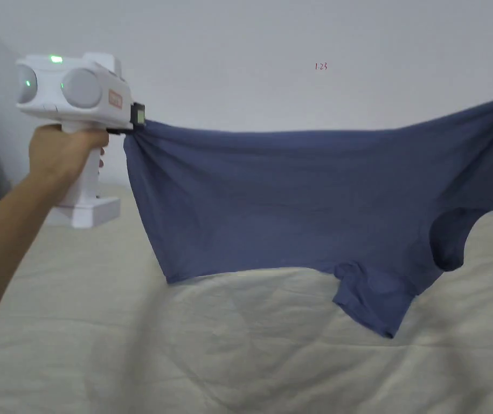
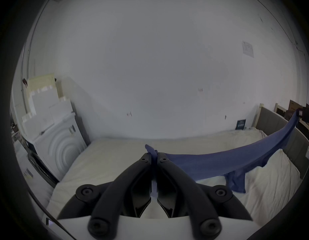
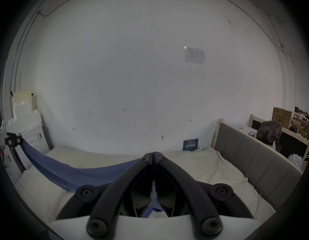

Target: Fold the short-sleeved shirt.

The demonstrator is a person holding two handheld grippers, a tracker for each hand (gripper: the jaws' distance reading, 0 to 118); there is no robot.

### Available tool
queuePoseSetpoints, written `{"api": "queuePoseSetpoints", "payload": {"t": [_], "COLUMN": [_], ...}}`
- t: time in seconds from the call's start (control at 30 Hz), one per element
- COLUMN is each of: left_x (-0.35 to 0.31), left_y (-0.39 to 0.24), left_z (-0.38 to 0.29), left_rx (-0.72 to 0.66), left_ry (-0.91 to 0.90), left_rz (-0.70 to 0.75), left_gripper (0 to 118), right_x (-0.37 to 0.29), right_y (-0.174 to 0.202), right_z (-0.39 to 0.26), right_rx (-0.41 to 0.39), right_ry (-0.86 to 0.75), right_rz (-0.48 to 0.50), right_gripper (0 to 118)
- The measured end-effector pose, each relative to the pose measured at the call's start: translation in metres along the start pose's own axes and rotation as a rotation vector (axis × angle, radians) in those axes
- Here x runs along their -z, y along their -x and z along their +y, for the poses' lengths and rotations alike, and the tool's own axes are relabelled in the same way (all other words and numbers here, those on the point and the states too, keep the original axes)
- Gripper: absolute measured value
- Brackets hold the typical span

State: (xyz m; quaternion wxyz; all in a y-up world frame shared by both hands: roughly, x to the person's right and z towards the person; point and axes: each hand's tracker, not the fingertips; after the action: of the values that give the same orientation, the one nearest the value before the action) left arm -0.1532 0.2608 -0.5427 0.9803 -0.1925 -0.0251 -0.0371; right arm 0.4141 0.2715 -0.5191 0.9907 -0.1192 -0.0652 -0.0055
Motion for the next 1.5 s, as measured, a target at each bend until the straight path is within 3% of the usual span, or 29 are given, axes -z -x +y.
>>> {"api": "queuePoseSetpoints", "payload": {"t": [0.13, 0.2, 0.53, 1.0, 1.27, 1.5], "left_x": [-0.002, 0.000, -0.003, -0.051, -0.100, -0.144], "left_y": [-0.001, 0.000, -0.012, 0.011, 0.010, 0.018], "left_z": [-0.059, -0.085, -0.179, -0.288, -0.342, -0.382], "left_rx": [-0.020, -0.035, -0.058, -0.126, -0.109, -0.096], "left_ry": [0.063, 0.102, 0.227, 0.313, 0.348, 0.395], "left_rz": [-0.017, -0.027, -0.025, -0.044, -0.057, -0.056], "left_gripper": [1, 1, 1, 1, 1, 1], "right_x": [-0.003, -0.056, -0.069, -0.152, -0.225, -0.280], "right_y": [-0.007, 0.011, 0.009, -0.002, -0.009, -0.009], "right_z": [-0.059, -0.098, -0.201, -0.279, -0.315, -0.343], "right_rx": [0.034, 0.034, 0.077, 0.097, 0.130, 0.113], "right_ry": [0.063, 0.104, 0.223, 0.279, 0.283, 0.326], "right_rz": [0.008, 0.010, 0.001, 0.037, 0.052, 0.083], "right_gripper": [0, 0, 0, 0, 0, 0]}}
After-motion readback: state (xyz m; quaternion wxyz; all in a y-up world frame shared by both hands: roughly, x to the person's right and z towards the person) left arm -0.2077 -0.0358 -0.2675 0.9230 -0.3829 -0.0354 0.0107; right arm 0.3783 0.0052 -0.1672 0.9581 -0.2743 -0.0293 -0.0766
